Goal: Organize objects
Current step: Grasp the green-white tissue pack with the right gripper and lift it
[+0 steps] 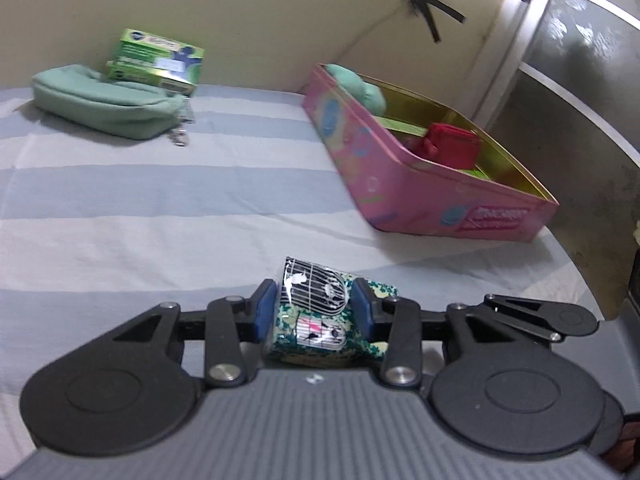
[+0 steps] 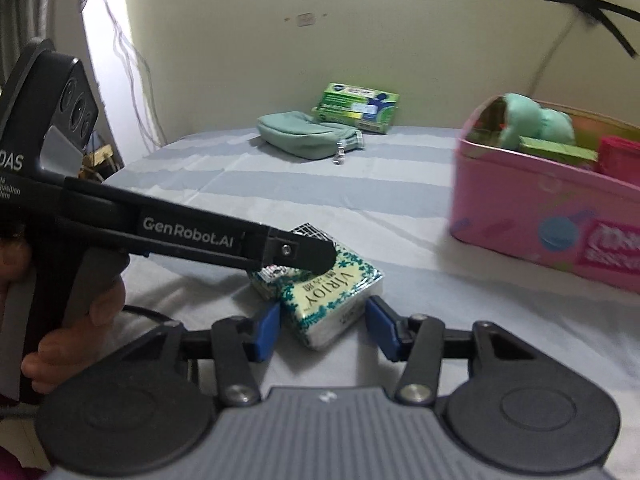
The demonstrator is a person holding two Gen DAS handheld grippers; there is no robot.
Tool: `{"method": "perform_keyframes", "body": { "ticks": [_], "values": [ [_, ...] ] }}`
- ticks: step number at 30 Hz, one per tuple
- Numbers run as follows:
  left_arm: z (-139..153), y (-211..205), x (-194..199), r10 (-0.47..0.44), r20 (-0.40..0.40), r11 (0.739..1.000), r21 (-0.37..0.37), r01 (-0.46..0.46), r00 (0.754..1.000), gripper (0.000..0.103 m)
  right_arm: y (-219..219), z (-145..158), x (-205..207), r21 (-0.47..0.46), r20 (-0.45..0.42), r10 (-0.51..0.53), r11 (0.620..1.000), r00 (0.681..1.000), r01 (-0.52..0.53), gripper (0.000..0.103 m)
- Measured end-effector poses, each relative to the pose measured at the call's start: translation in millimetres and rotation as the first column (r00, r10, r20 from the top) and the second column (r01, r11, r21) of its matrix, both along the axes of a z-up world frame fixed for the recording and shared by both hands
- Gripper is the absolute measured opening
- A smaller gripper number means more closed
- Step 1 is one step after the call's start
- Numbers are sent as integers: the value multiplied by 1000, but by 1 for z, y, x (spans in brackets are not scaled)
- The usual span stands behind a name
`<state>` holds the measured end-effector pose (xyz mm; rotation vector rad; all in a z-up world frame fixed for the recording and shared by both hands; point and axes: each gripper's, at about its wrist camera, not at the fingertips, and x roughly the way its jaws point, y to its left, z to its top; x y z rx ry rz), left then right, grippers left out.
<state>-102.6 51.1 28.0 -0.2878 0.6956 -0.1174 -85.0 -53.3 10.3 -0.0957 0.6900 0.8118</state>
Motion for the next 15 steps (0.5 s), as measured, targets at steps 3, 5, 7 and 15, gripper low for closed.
{"method": "perform_keyframes", "body": {
  "ticks": [3, 5, 7, 15],
  "values": [
    [-1, -16, 7, -36, -13, 999, -27, 36, 999, 44, -23, 0, -3, 15, -8, -37, 999, 999, 38, 48],
    [-1, -31, 12, -66, -19, 997, -30, 65, 998, 44, -39, 0, -3, 23, -13, -64, 998, 998, 64, 48],
    [0, -48, 19, -99, -24, 995, -22, 99, 995, 44, -55, -1, -2, 26, -9, -90, 996, 996, 91, 48],
    [0, -115, 49, -223, -43, 975, 15, 224, 974, 44, -119, -2, 5, 62, -17, -206, 976, 978, 207, 48]
  ]
}}
